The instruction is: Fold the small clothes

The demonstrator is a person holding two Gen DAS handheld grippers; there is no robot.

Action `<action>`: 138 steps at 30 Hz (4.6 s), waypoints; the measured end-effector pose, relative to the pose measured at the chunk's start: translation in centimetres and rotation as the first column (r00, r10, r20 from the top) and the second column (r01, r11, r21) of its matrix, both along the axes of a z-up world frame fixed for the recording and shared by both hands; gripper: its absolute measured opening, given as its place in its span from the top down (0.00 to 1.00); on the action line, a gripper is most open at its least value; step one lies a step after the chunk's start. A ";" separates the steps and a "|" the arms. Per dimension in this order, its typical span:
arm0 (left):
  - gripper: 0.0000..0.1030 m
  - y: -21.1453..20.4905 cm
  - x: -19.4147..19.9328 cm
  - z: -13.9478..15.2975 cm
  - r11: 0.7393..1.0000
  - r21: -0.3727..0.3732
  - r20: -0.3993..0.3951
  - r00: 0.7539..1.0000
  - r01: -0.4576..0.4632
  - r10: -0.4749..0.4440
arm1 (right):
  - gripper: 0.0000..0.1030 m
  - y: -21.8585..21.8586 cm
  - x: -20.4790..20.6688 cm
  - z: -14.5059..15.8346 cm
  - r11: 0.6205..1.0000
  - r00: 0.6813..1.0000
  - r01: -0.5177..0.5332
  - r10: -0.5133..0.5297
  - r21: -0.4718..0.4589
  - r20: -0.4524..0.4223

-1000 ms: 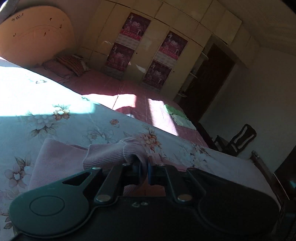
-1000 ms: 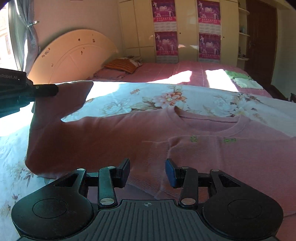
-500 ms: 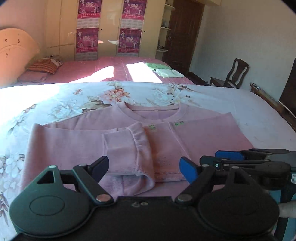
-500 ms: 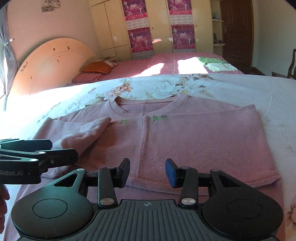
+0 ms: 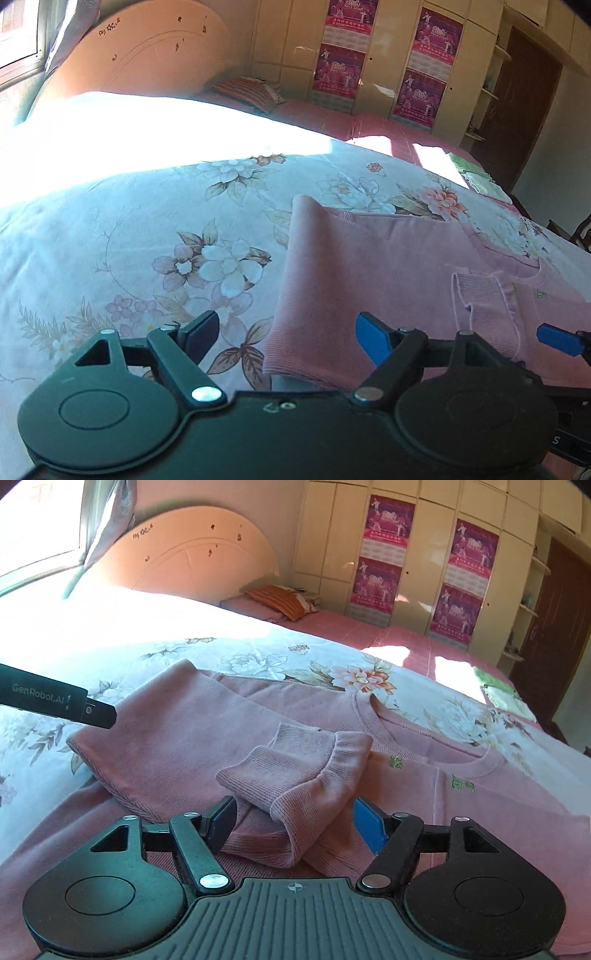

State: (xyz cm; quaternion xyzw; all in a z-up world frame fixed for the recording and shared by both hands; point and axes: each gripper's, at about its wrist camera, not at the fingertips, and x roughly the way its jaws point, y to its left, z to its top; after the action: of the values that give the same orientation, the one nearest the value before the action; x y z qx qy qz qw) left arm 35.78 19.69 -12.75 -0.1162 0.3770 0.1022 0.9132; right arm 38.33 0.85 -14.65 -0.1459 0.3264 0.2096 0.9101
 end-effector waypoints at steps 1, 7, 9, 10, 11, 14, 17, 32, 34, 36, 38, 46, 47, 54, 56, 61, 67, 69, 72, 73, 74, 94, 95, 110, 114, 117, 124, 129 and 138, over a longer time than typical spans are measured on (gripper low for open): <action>0.22 0.0 -0.1 -0.3 1.000 -0.006 0.001 1.000 0.004 -0.004 | 0.33 0.4 0.1 -0.3 1.000 1.000 -0.011 0.011 -0.026 0.006; 0.22 -1.1 0.6 -1.0 0.999 0.004 0.003 0.999 0.046 -0.046 | 0.73 0.0 1.2 -1.0 1.000 0.999 -0.023 0.023 -0.021 -0.026; 0.22 -1.2 0.7 -1.2 0.999 -0.001 0.002 0.999 0.043 -0.043 | 0.87 -1.7 1.4 0.3 0.996 0.999 0.031 -0.028 0.080 -0.037; 0.22 -1.3 0.7 -1.3 0.999 -0.004 0.001 0.999 0.042 -0.042 | 0.87 -2.8 1.5 0.9 0.988 0.997 0.068 -0.062 0.136 -0.044; 0.22 -1.4 0.8 -1.3 0.999 -0.003 0.001 0.999 0.040 -0.040 | 0.87 -4.2 1.5 1.6 0.975 0.993 0.111 -0.101 0.194 -0.057; 0.22 -1.9 1.1 -1.2 0.999 0.018 0.009 0.999 0.037 -0.037 | 0.90 -8.3 1.9 3.1 0.928 0.976 0.216 -0.200 0.303 -0.083; 0.21 -2.5 1.5 -1.3 0.998 0.022 0.003 0.998 0.055 -0.055 | 0.95 -11.8 2.1 4.2 0.896 0.957 0.289 -0.281 0.338 -0.075; 0.54 -3.4 1.8 -3.4 0.996 -0.025 -0.032 0.995 0.090 -0.091 | 0.93 -19.4 0.2 1.2 0.831 0.884 0.462 -0.401 0.310 -0.240; 0.63 -2.9 1.7 -3.4 0.996 -0.040 -0.030 0.996 0.083 -0.084 | 0.63 -19.9 -0.2 1.3 0.819 0.878 0.475 -0.416 0.321 -0.237; 0.69 -2.8 1.6 -3.3 0.995 -0.050 -0.029 0.996 0.088 -0.090 | 0.41 -20.4 0.0 1.5 0.807 0.873 0.486 -0.427 0.336 -0.237; 0.70 -3.0 1.5 -3.3 0.994 -0.037 -0.028 0.995 0.099 -0.100 | 0.41 -21.0 0.6 1.7 0.797 0.869 0.492 -0.429 0.349 -0.246; 0.67 -3.6 1.9 -3.3 0.994 0.005 -0.036 0.994 0.107 -0.107 | 0.46 -21.8 4.1 -0.3 0.778 0.843 0.526 -0.423 0.343 -0.333; 0.67 -3.6 1.9 -3.3 0.994 0.008 -0.038 0.993 0.108 -0.108 | 0.53 -21.5 4.0 -0.3 0.788 0.850 0.512 -0.408 0.341 -0.334; 0.61 -3.4 2.3 -3.3 0.995 0.000 -0.054 0.993 0.104 -0.104 | 0.92 -20.9 1.6 2.2 0.818 0.883 0.469 -0.447 0.333 -0.145; 0.55 -3.3 2.5 -3.3 0.995 -0.012 -0.053 0.993 0.100 -0.101 | 0.98 -20.8 1.3 2.0 0.832 0.873 0.486 -0.480 0.269 -0.092; 0.36 -3.3 3.1 -2.7 0.996 -0.030 -0.050 0.995 0.088 -0.089 | 0.98 -21.5 2.4 -0.2 0.817 0.854 0.518 -0.475 0.256 -0.211; 0.36 -2.8 6.0 -1.9 0.997 -0.037 -0.024 0.998 0.065 -0.066 | 0.45 -22.2 3.6 0.8 0.802 0.864 0.503 -0.450 0.322 -0.228; 0.37 -2.7 7.3 -2.2 0.998 -0.034 -0.028 0.998 0.056 -0.057 | 0.45 -22.1 4.8 0.3 0.803 0.859 0.507 -0.442 0.314 -0.258; 0.37 -2.5 8.9 -2.5 0.999 -0.030 -0.030 0.999 0.044 -0.044 | 0.46 -22.0 6.0 -0.6 0.790 0.850 0.518 -0.433 0.327 -0.301; 0.37 -2.6 9.3 -2.7 0.999 -0.020 -0.029 0.999 0.045 -0.045 | 0.46 -21.6 6.1 -0.6 0.798 0.857 0.506 -0.420 0.328 -0.298; 0.37 -2.7 9.7 -2.7 0.999 -0.010 -0.031 0.998 0.050 -0.050 | 0.52 -21.2 6.1 -0.5 0.810 0.866 0.489 -0.407 0.322 -0.292; 0.37 -1.6 10.5 -2.7 0.999 0.034 -0.023 1.000 -0.016 0.017 | 0.63 -19.9 3.4 1.6 0.858 0.886 0.461 -0.461 0.225 -0.058; 0.37 -1.9 9.6 -2.2 0.999 0.034 -0.013 1.000 -0.001 0.001 | 0.63 -19.8 3.2 1.9 0.863 0.892 0.449 -0.449 0.230 -0.056; 0.38 -5.2 0.8 -2.4 0.995 -0.067 -0.055 0.996 0.073 -0.077 | 0.63 -16.9 0.5 -0.1 0.929 0.933 0.341 -0.315 0.144 -0.176; 0.36 -6.6 -0.6 -0.5 0.993 -0.039 -0.016 0.994 0.112 -0.113 | 0.63 -16.6 -1.2 1.2 0.932 0.942 0.317 -0.288 0.174 -0.173; 0.35 -8.5 -1.4 0.2 0.988 -0.043 -0.006 0.989 0.148 -0.149 | 0.63 -15.9 -2.4 1.5 0.938 0.948 0.293 -0.260 0.185 -0.182; 0.35 -14.5 -3.6 -1.0 0.961 -0.059 -0.030 0.962 0.269 -0.271 | 0.63 -13.5 -4.5 0.8 0.956 0.958 0.224 -0.179 0.191 -0.226; 0.35 -15.1 -5.1 -3.0 0.961 0.016 -0.085 0.958 0.277 -0.274 | 0.63 -14.0 -5.8 -0.9 0.973 0.953 0.194 -0.156 0.128 -0.259; 0.35 -16.8 -9.0 -1.0 0.966 0.024 -0.065 0.965 0.257 -0.255 | 0.63 -16.1 -9.5 -0.2 0.970 0.961 0.169 -0.123 0.174 -0.247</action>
State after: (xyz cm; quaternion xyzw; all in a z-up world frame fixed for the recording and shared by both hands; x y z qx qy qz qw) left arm 26.76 2.86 -13.77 -0.0488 0.4149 -0.0068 0.9085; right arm 28.88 -15.22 -14.85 -0.0065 0.4194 0.1883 0.8881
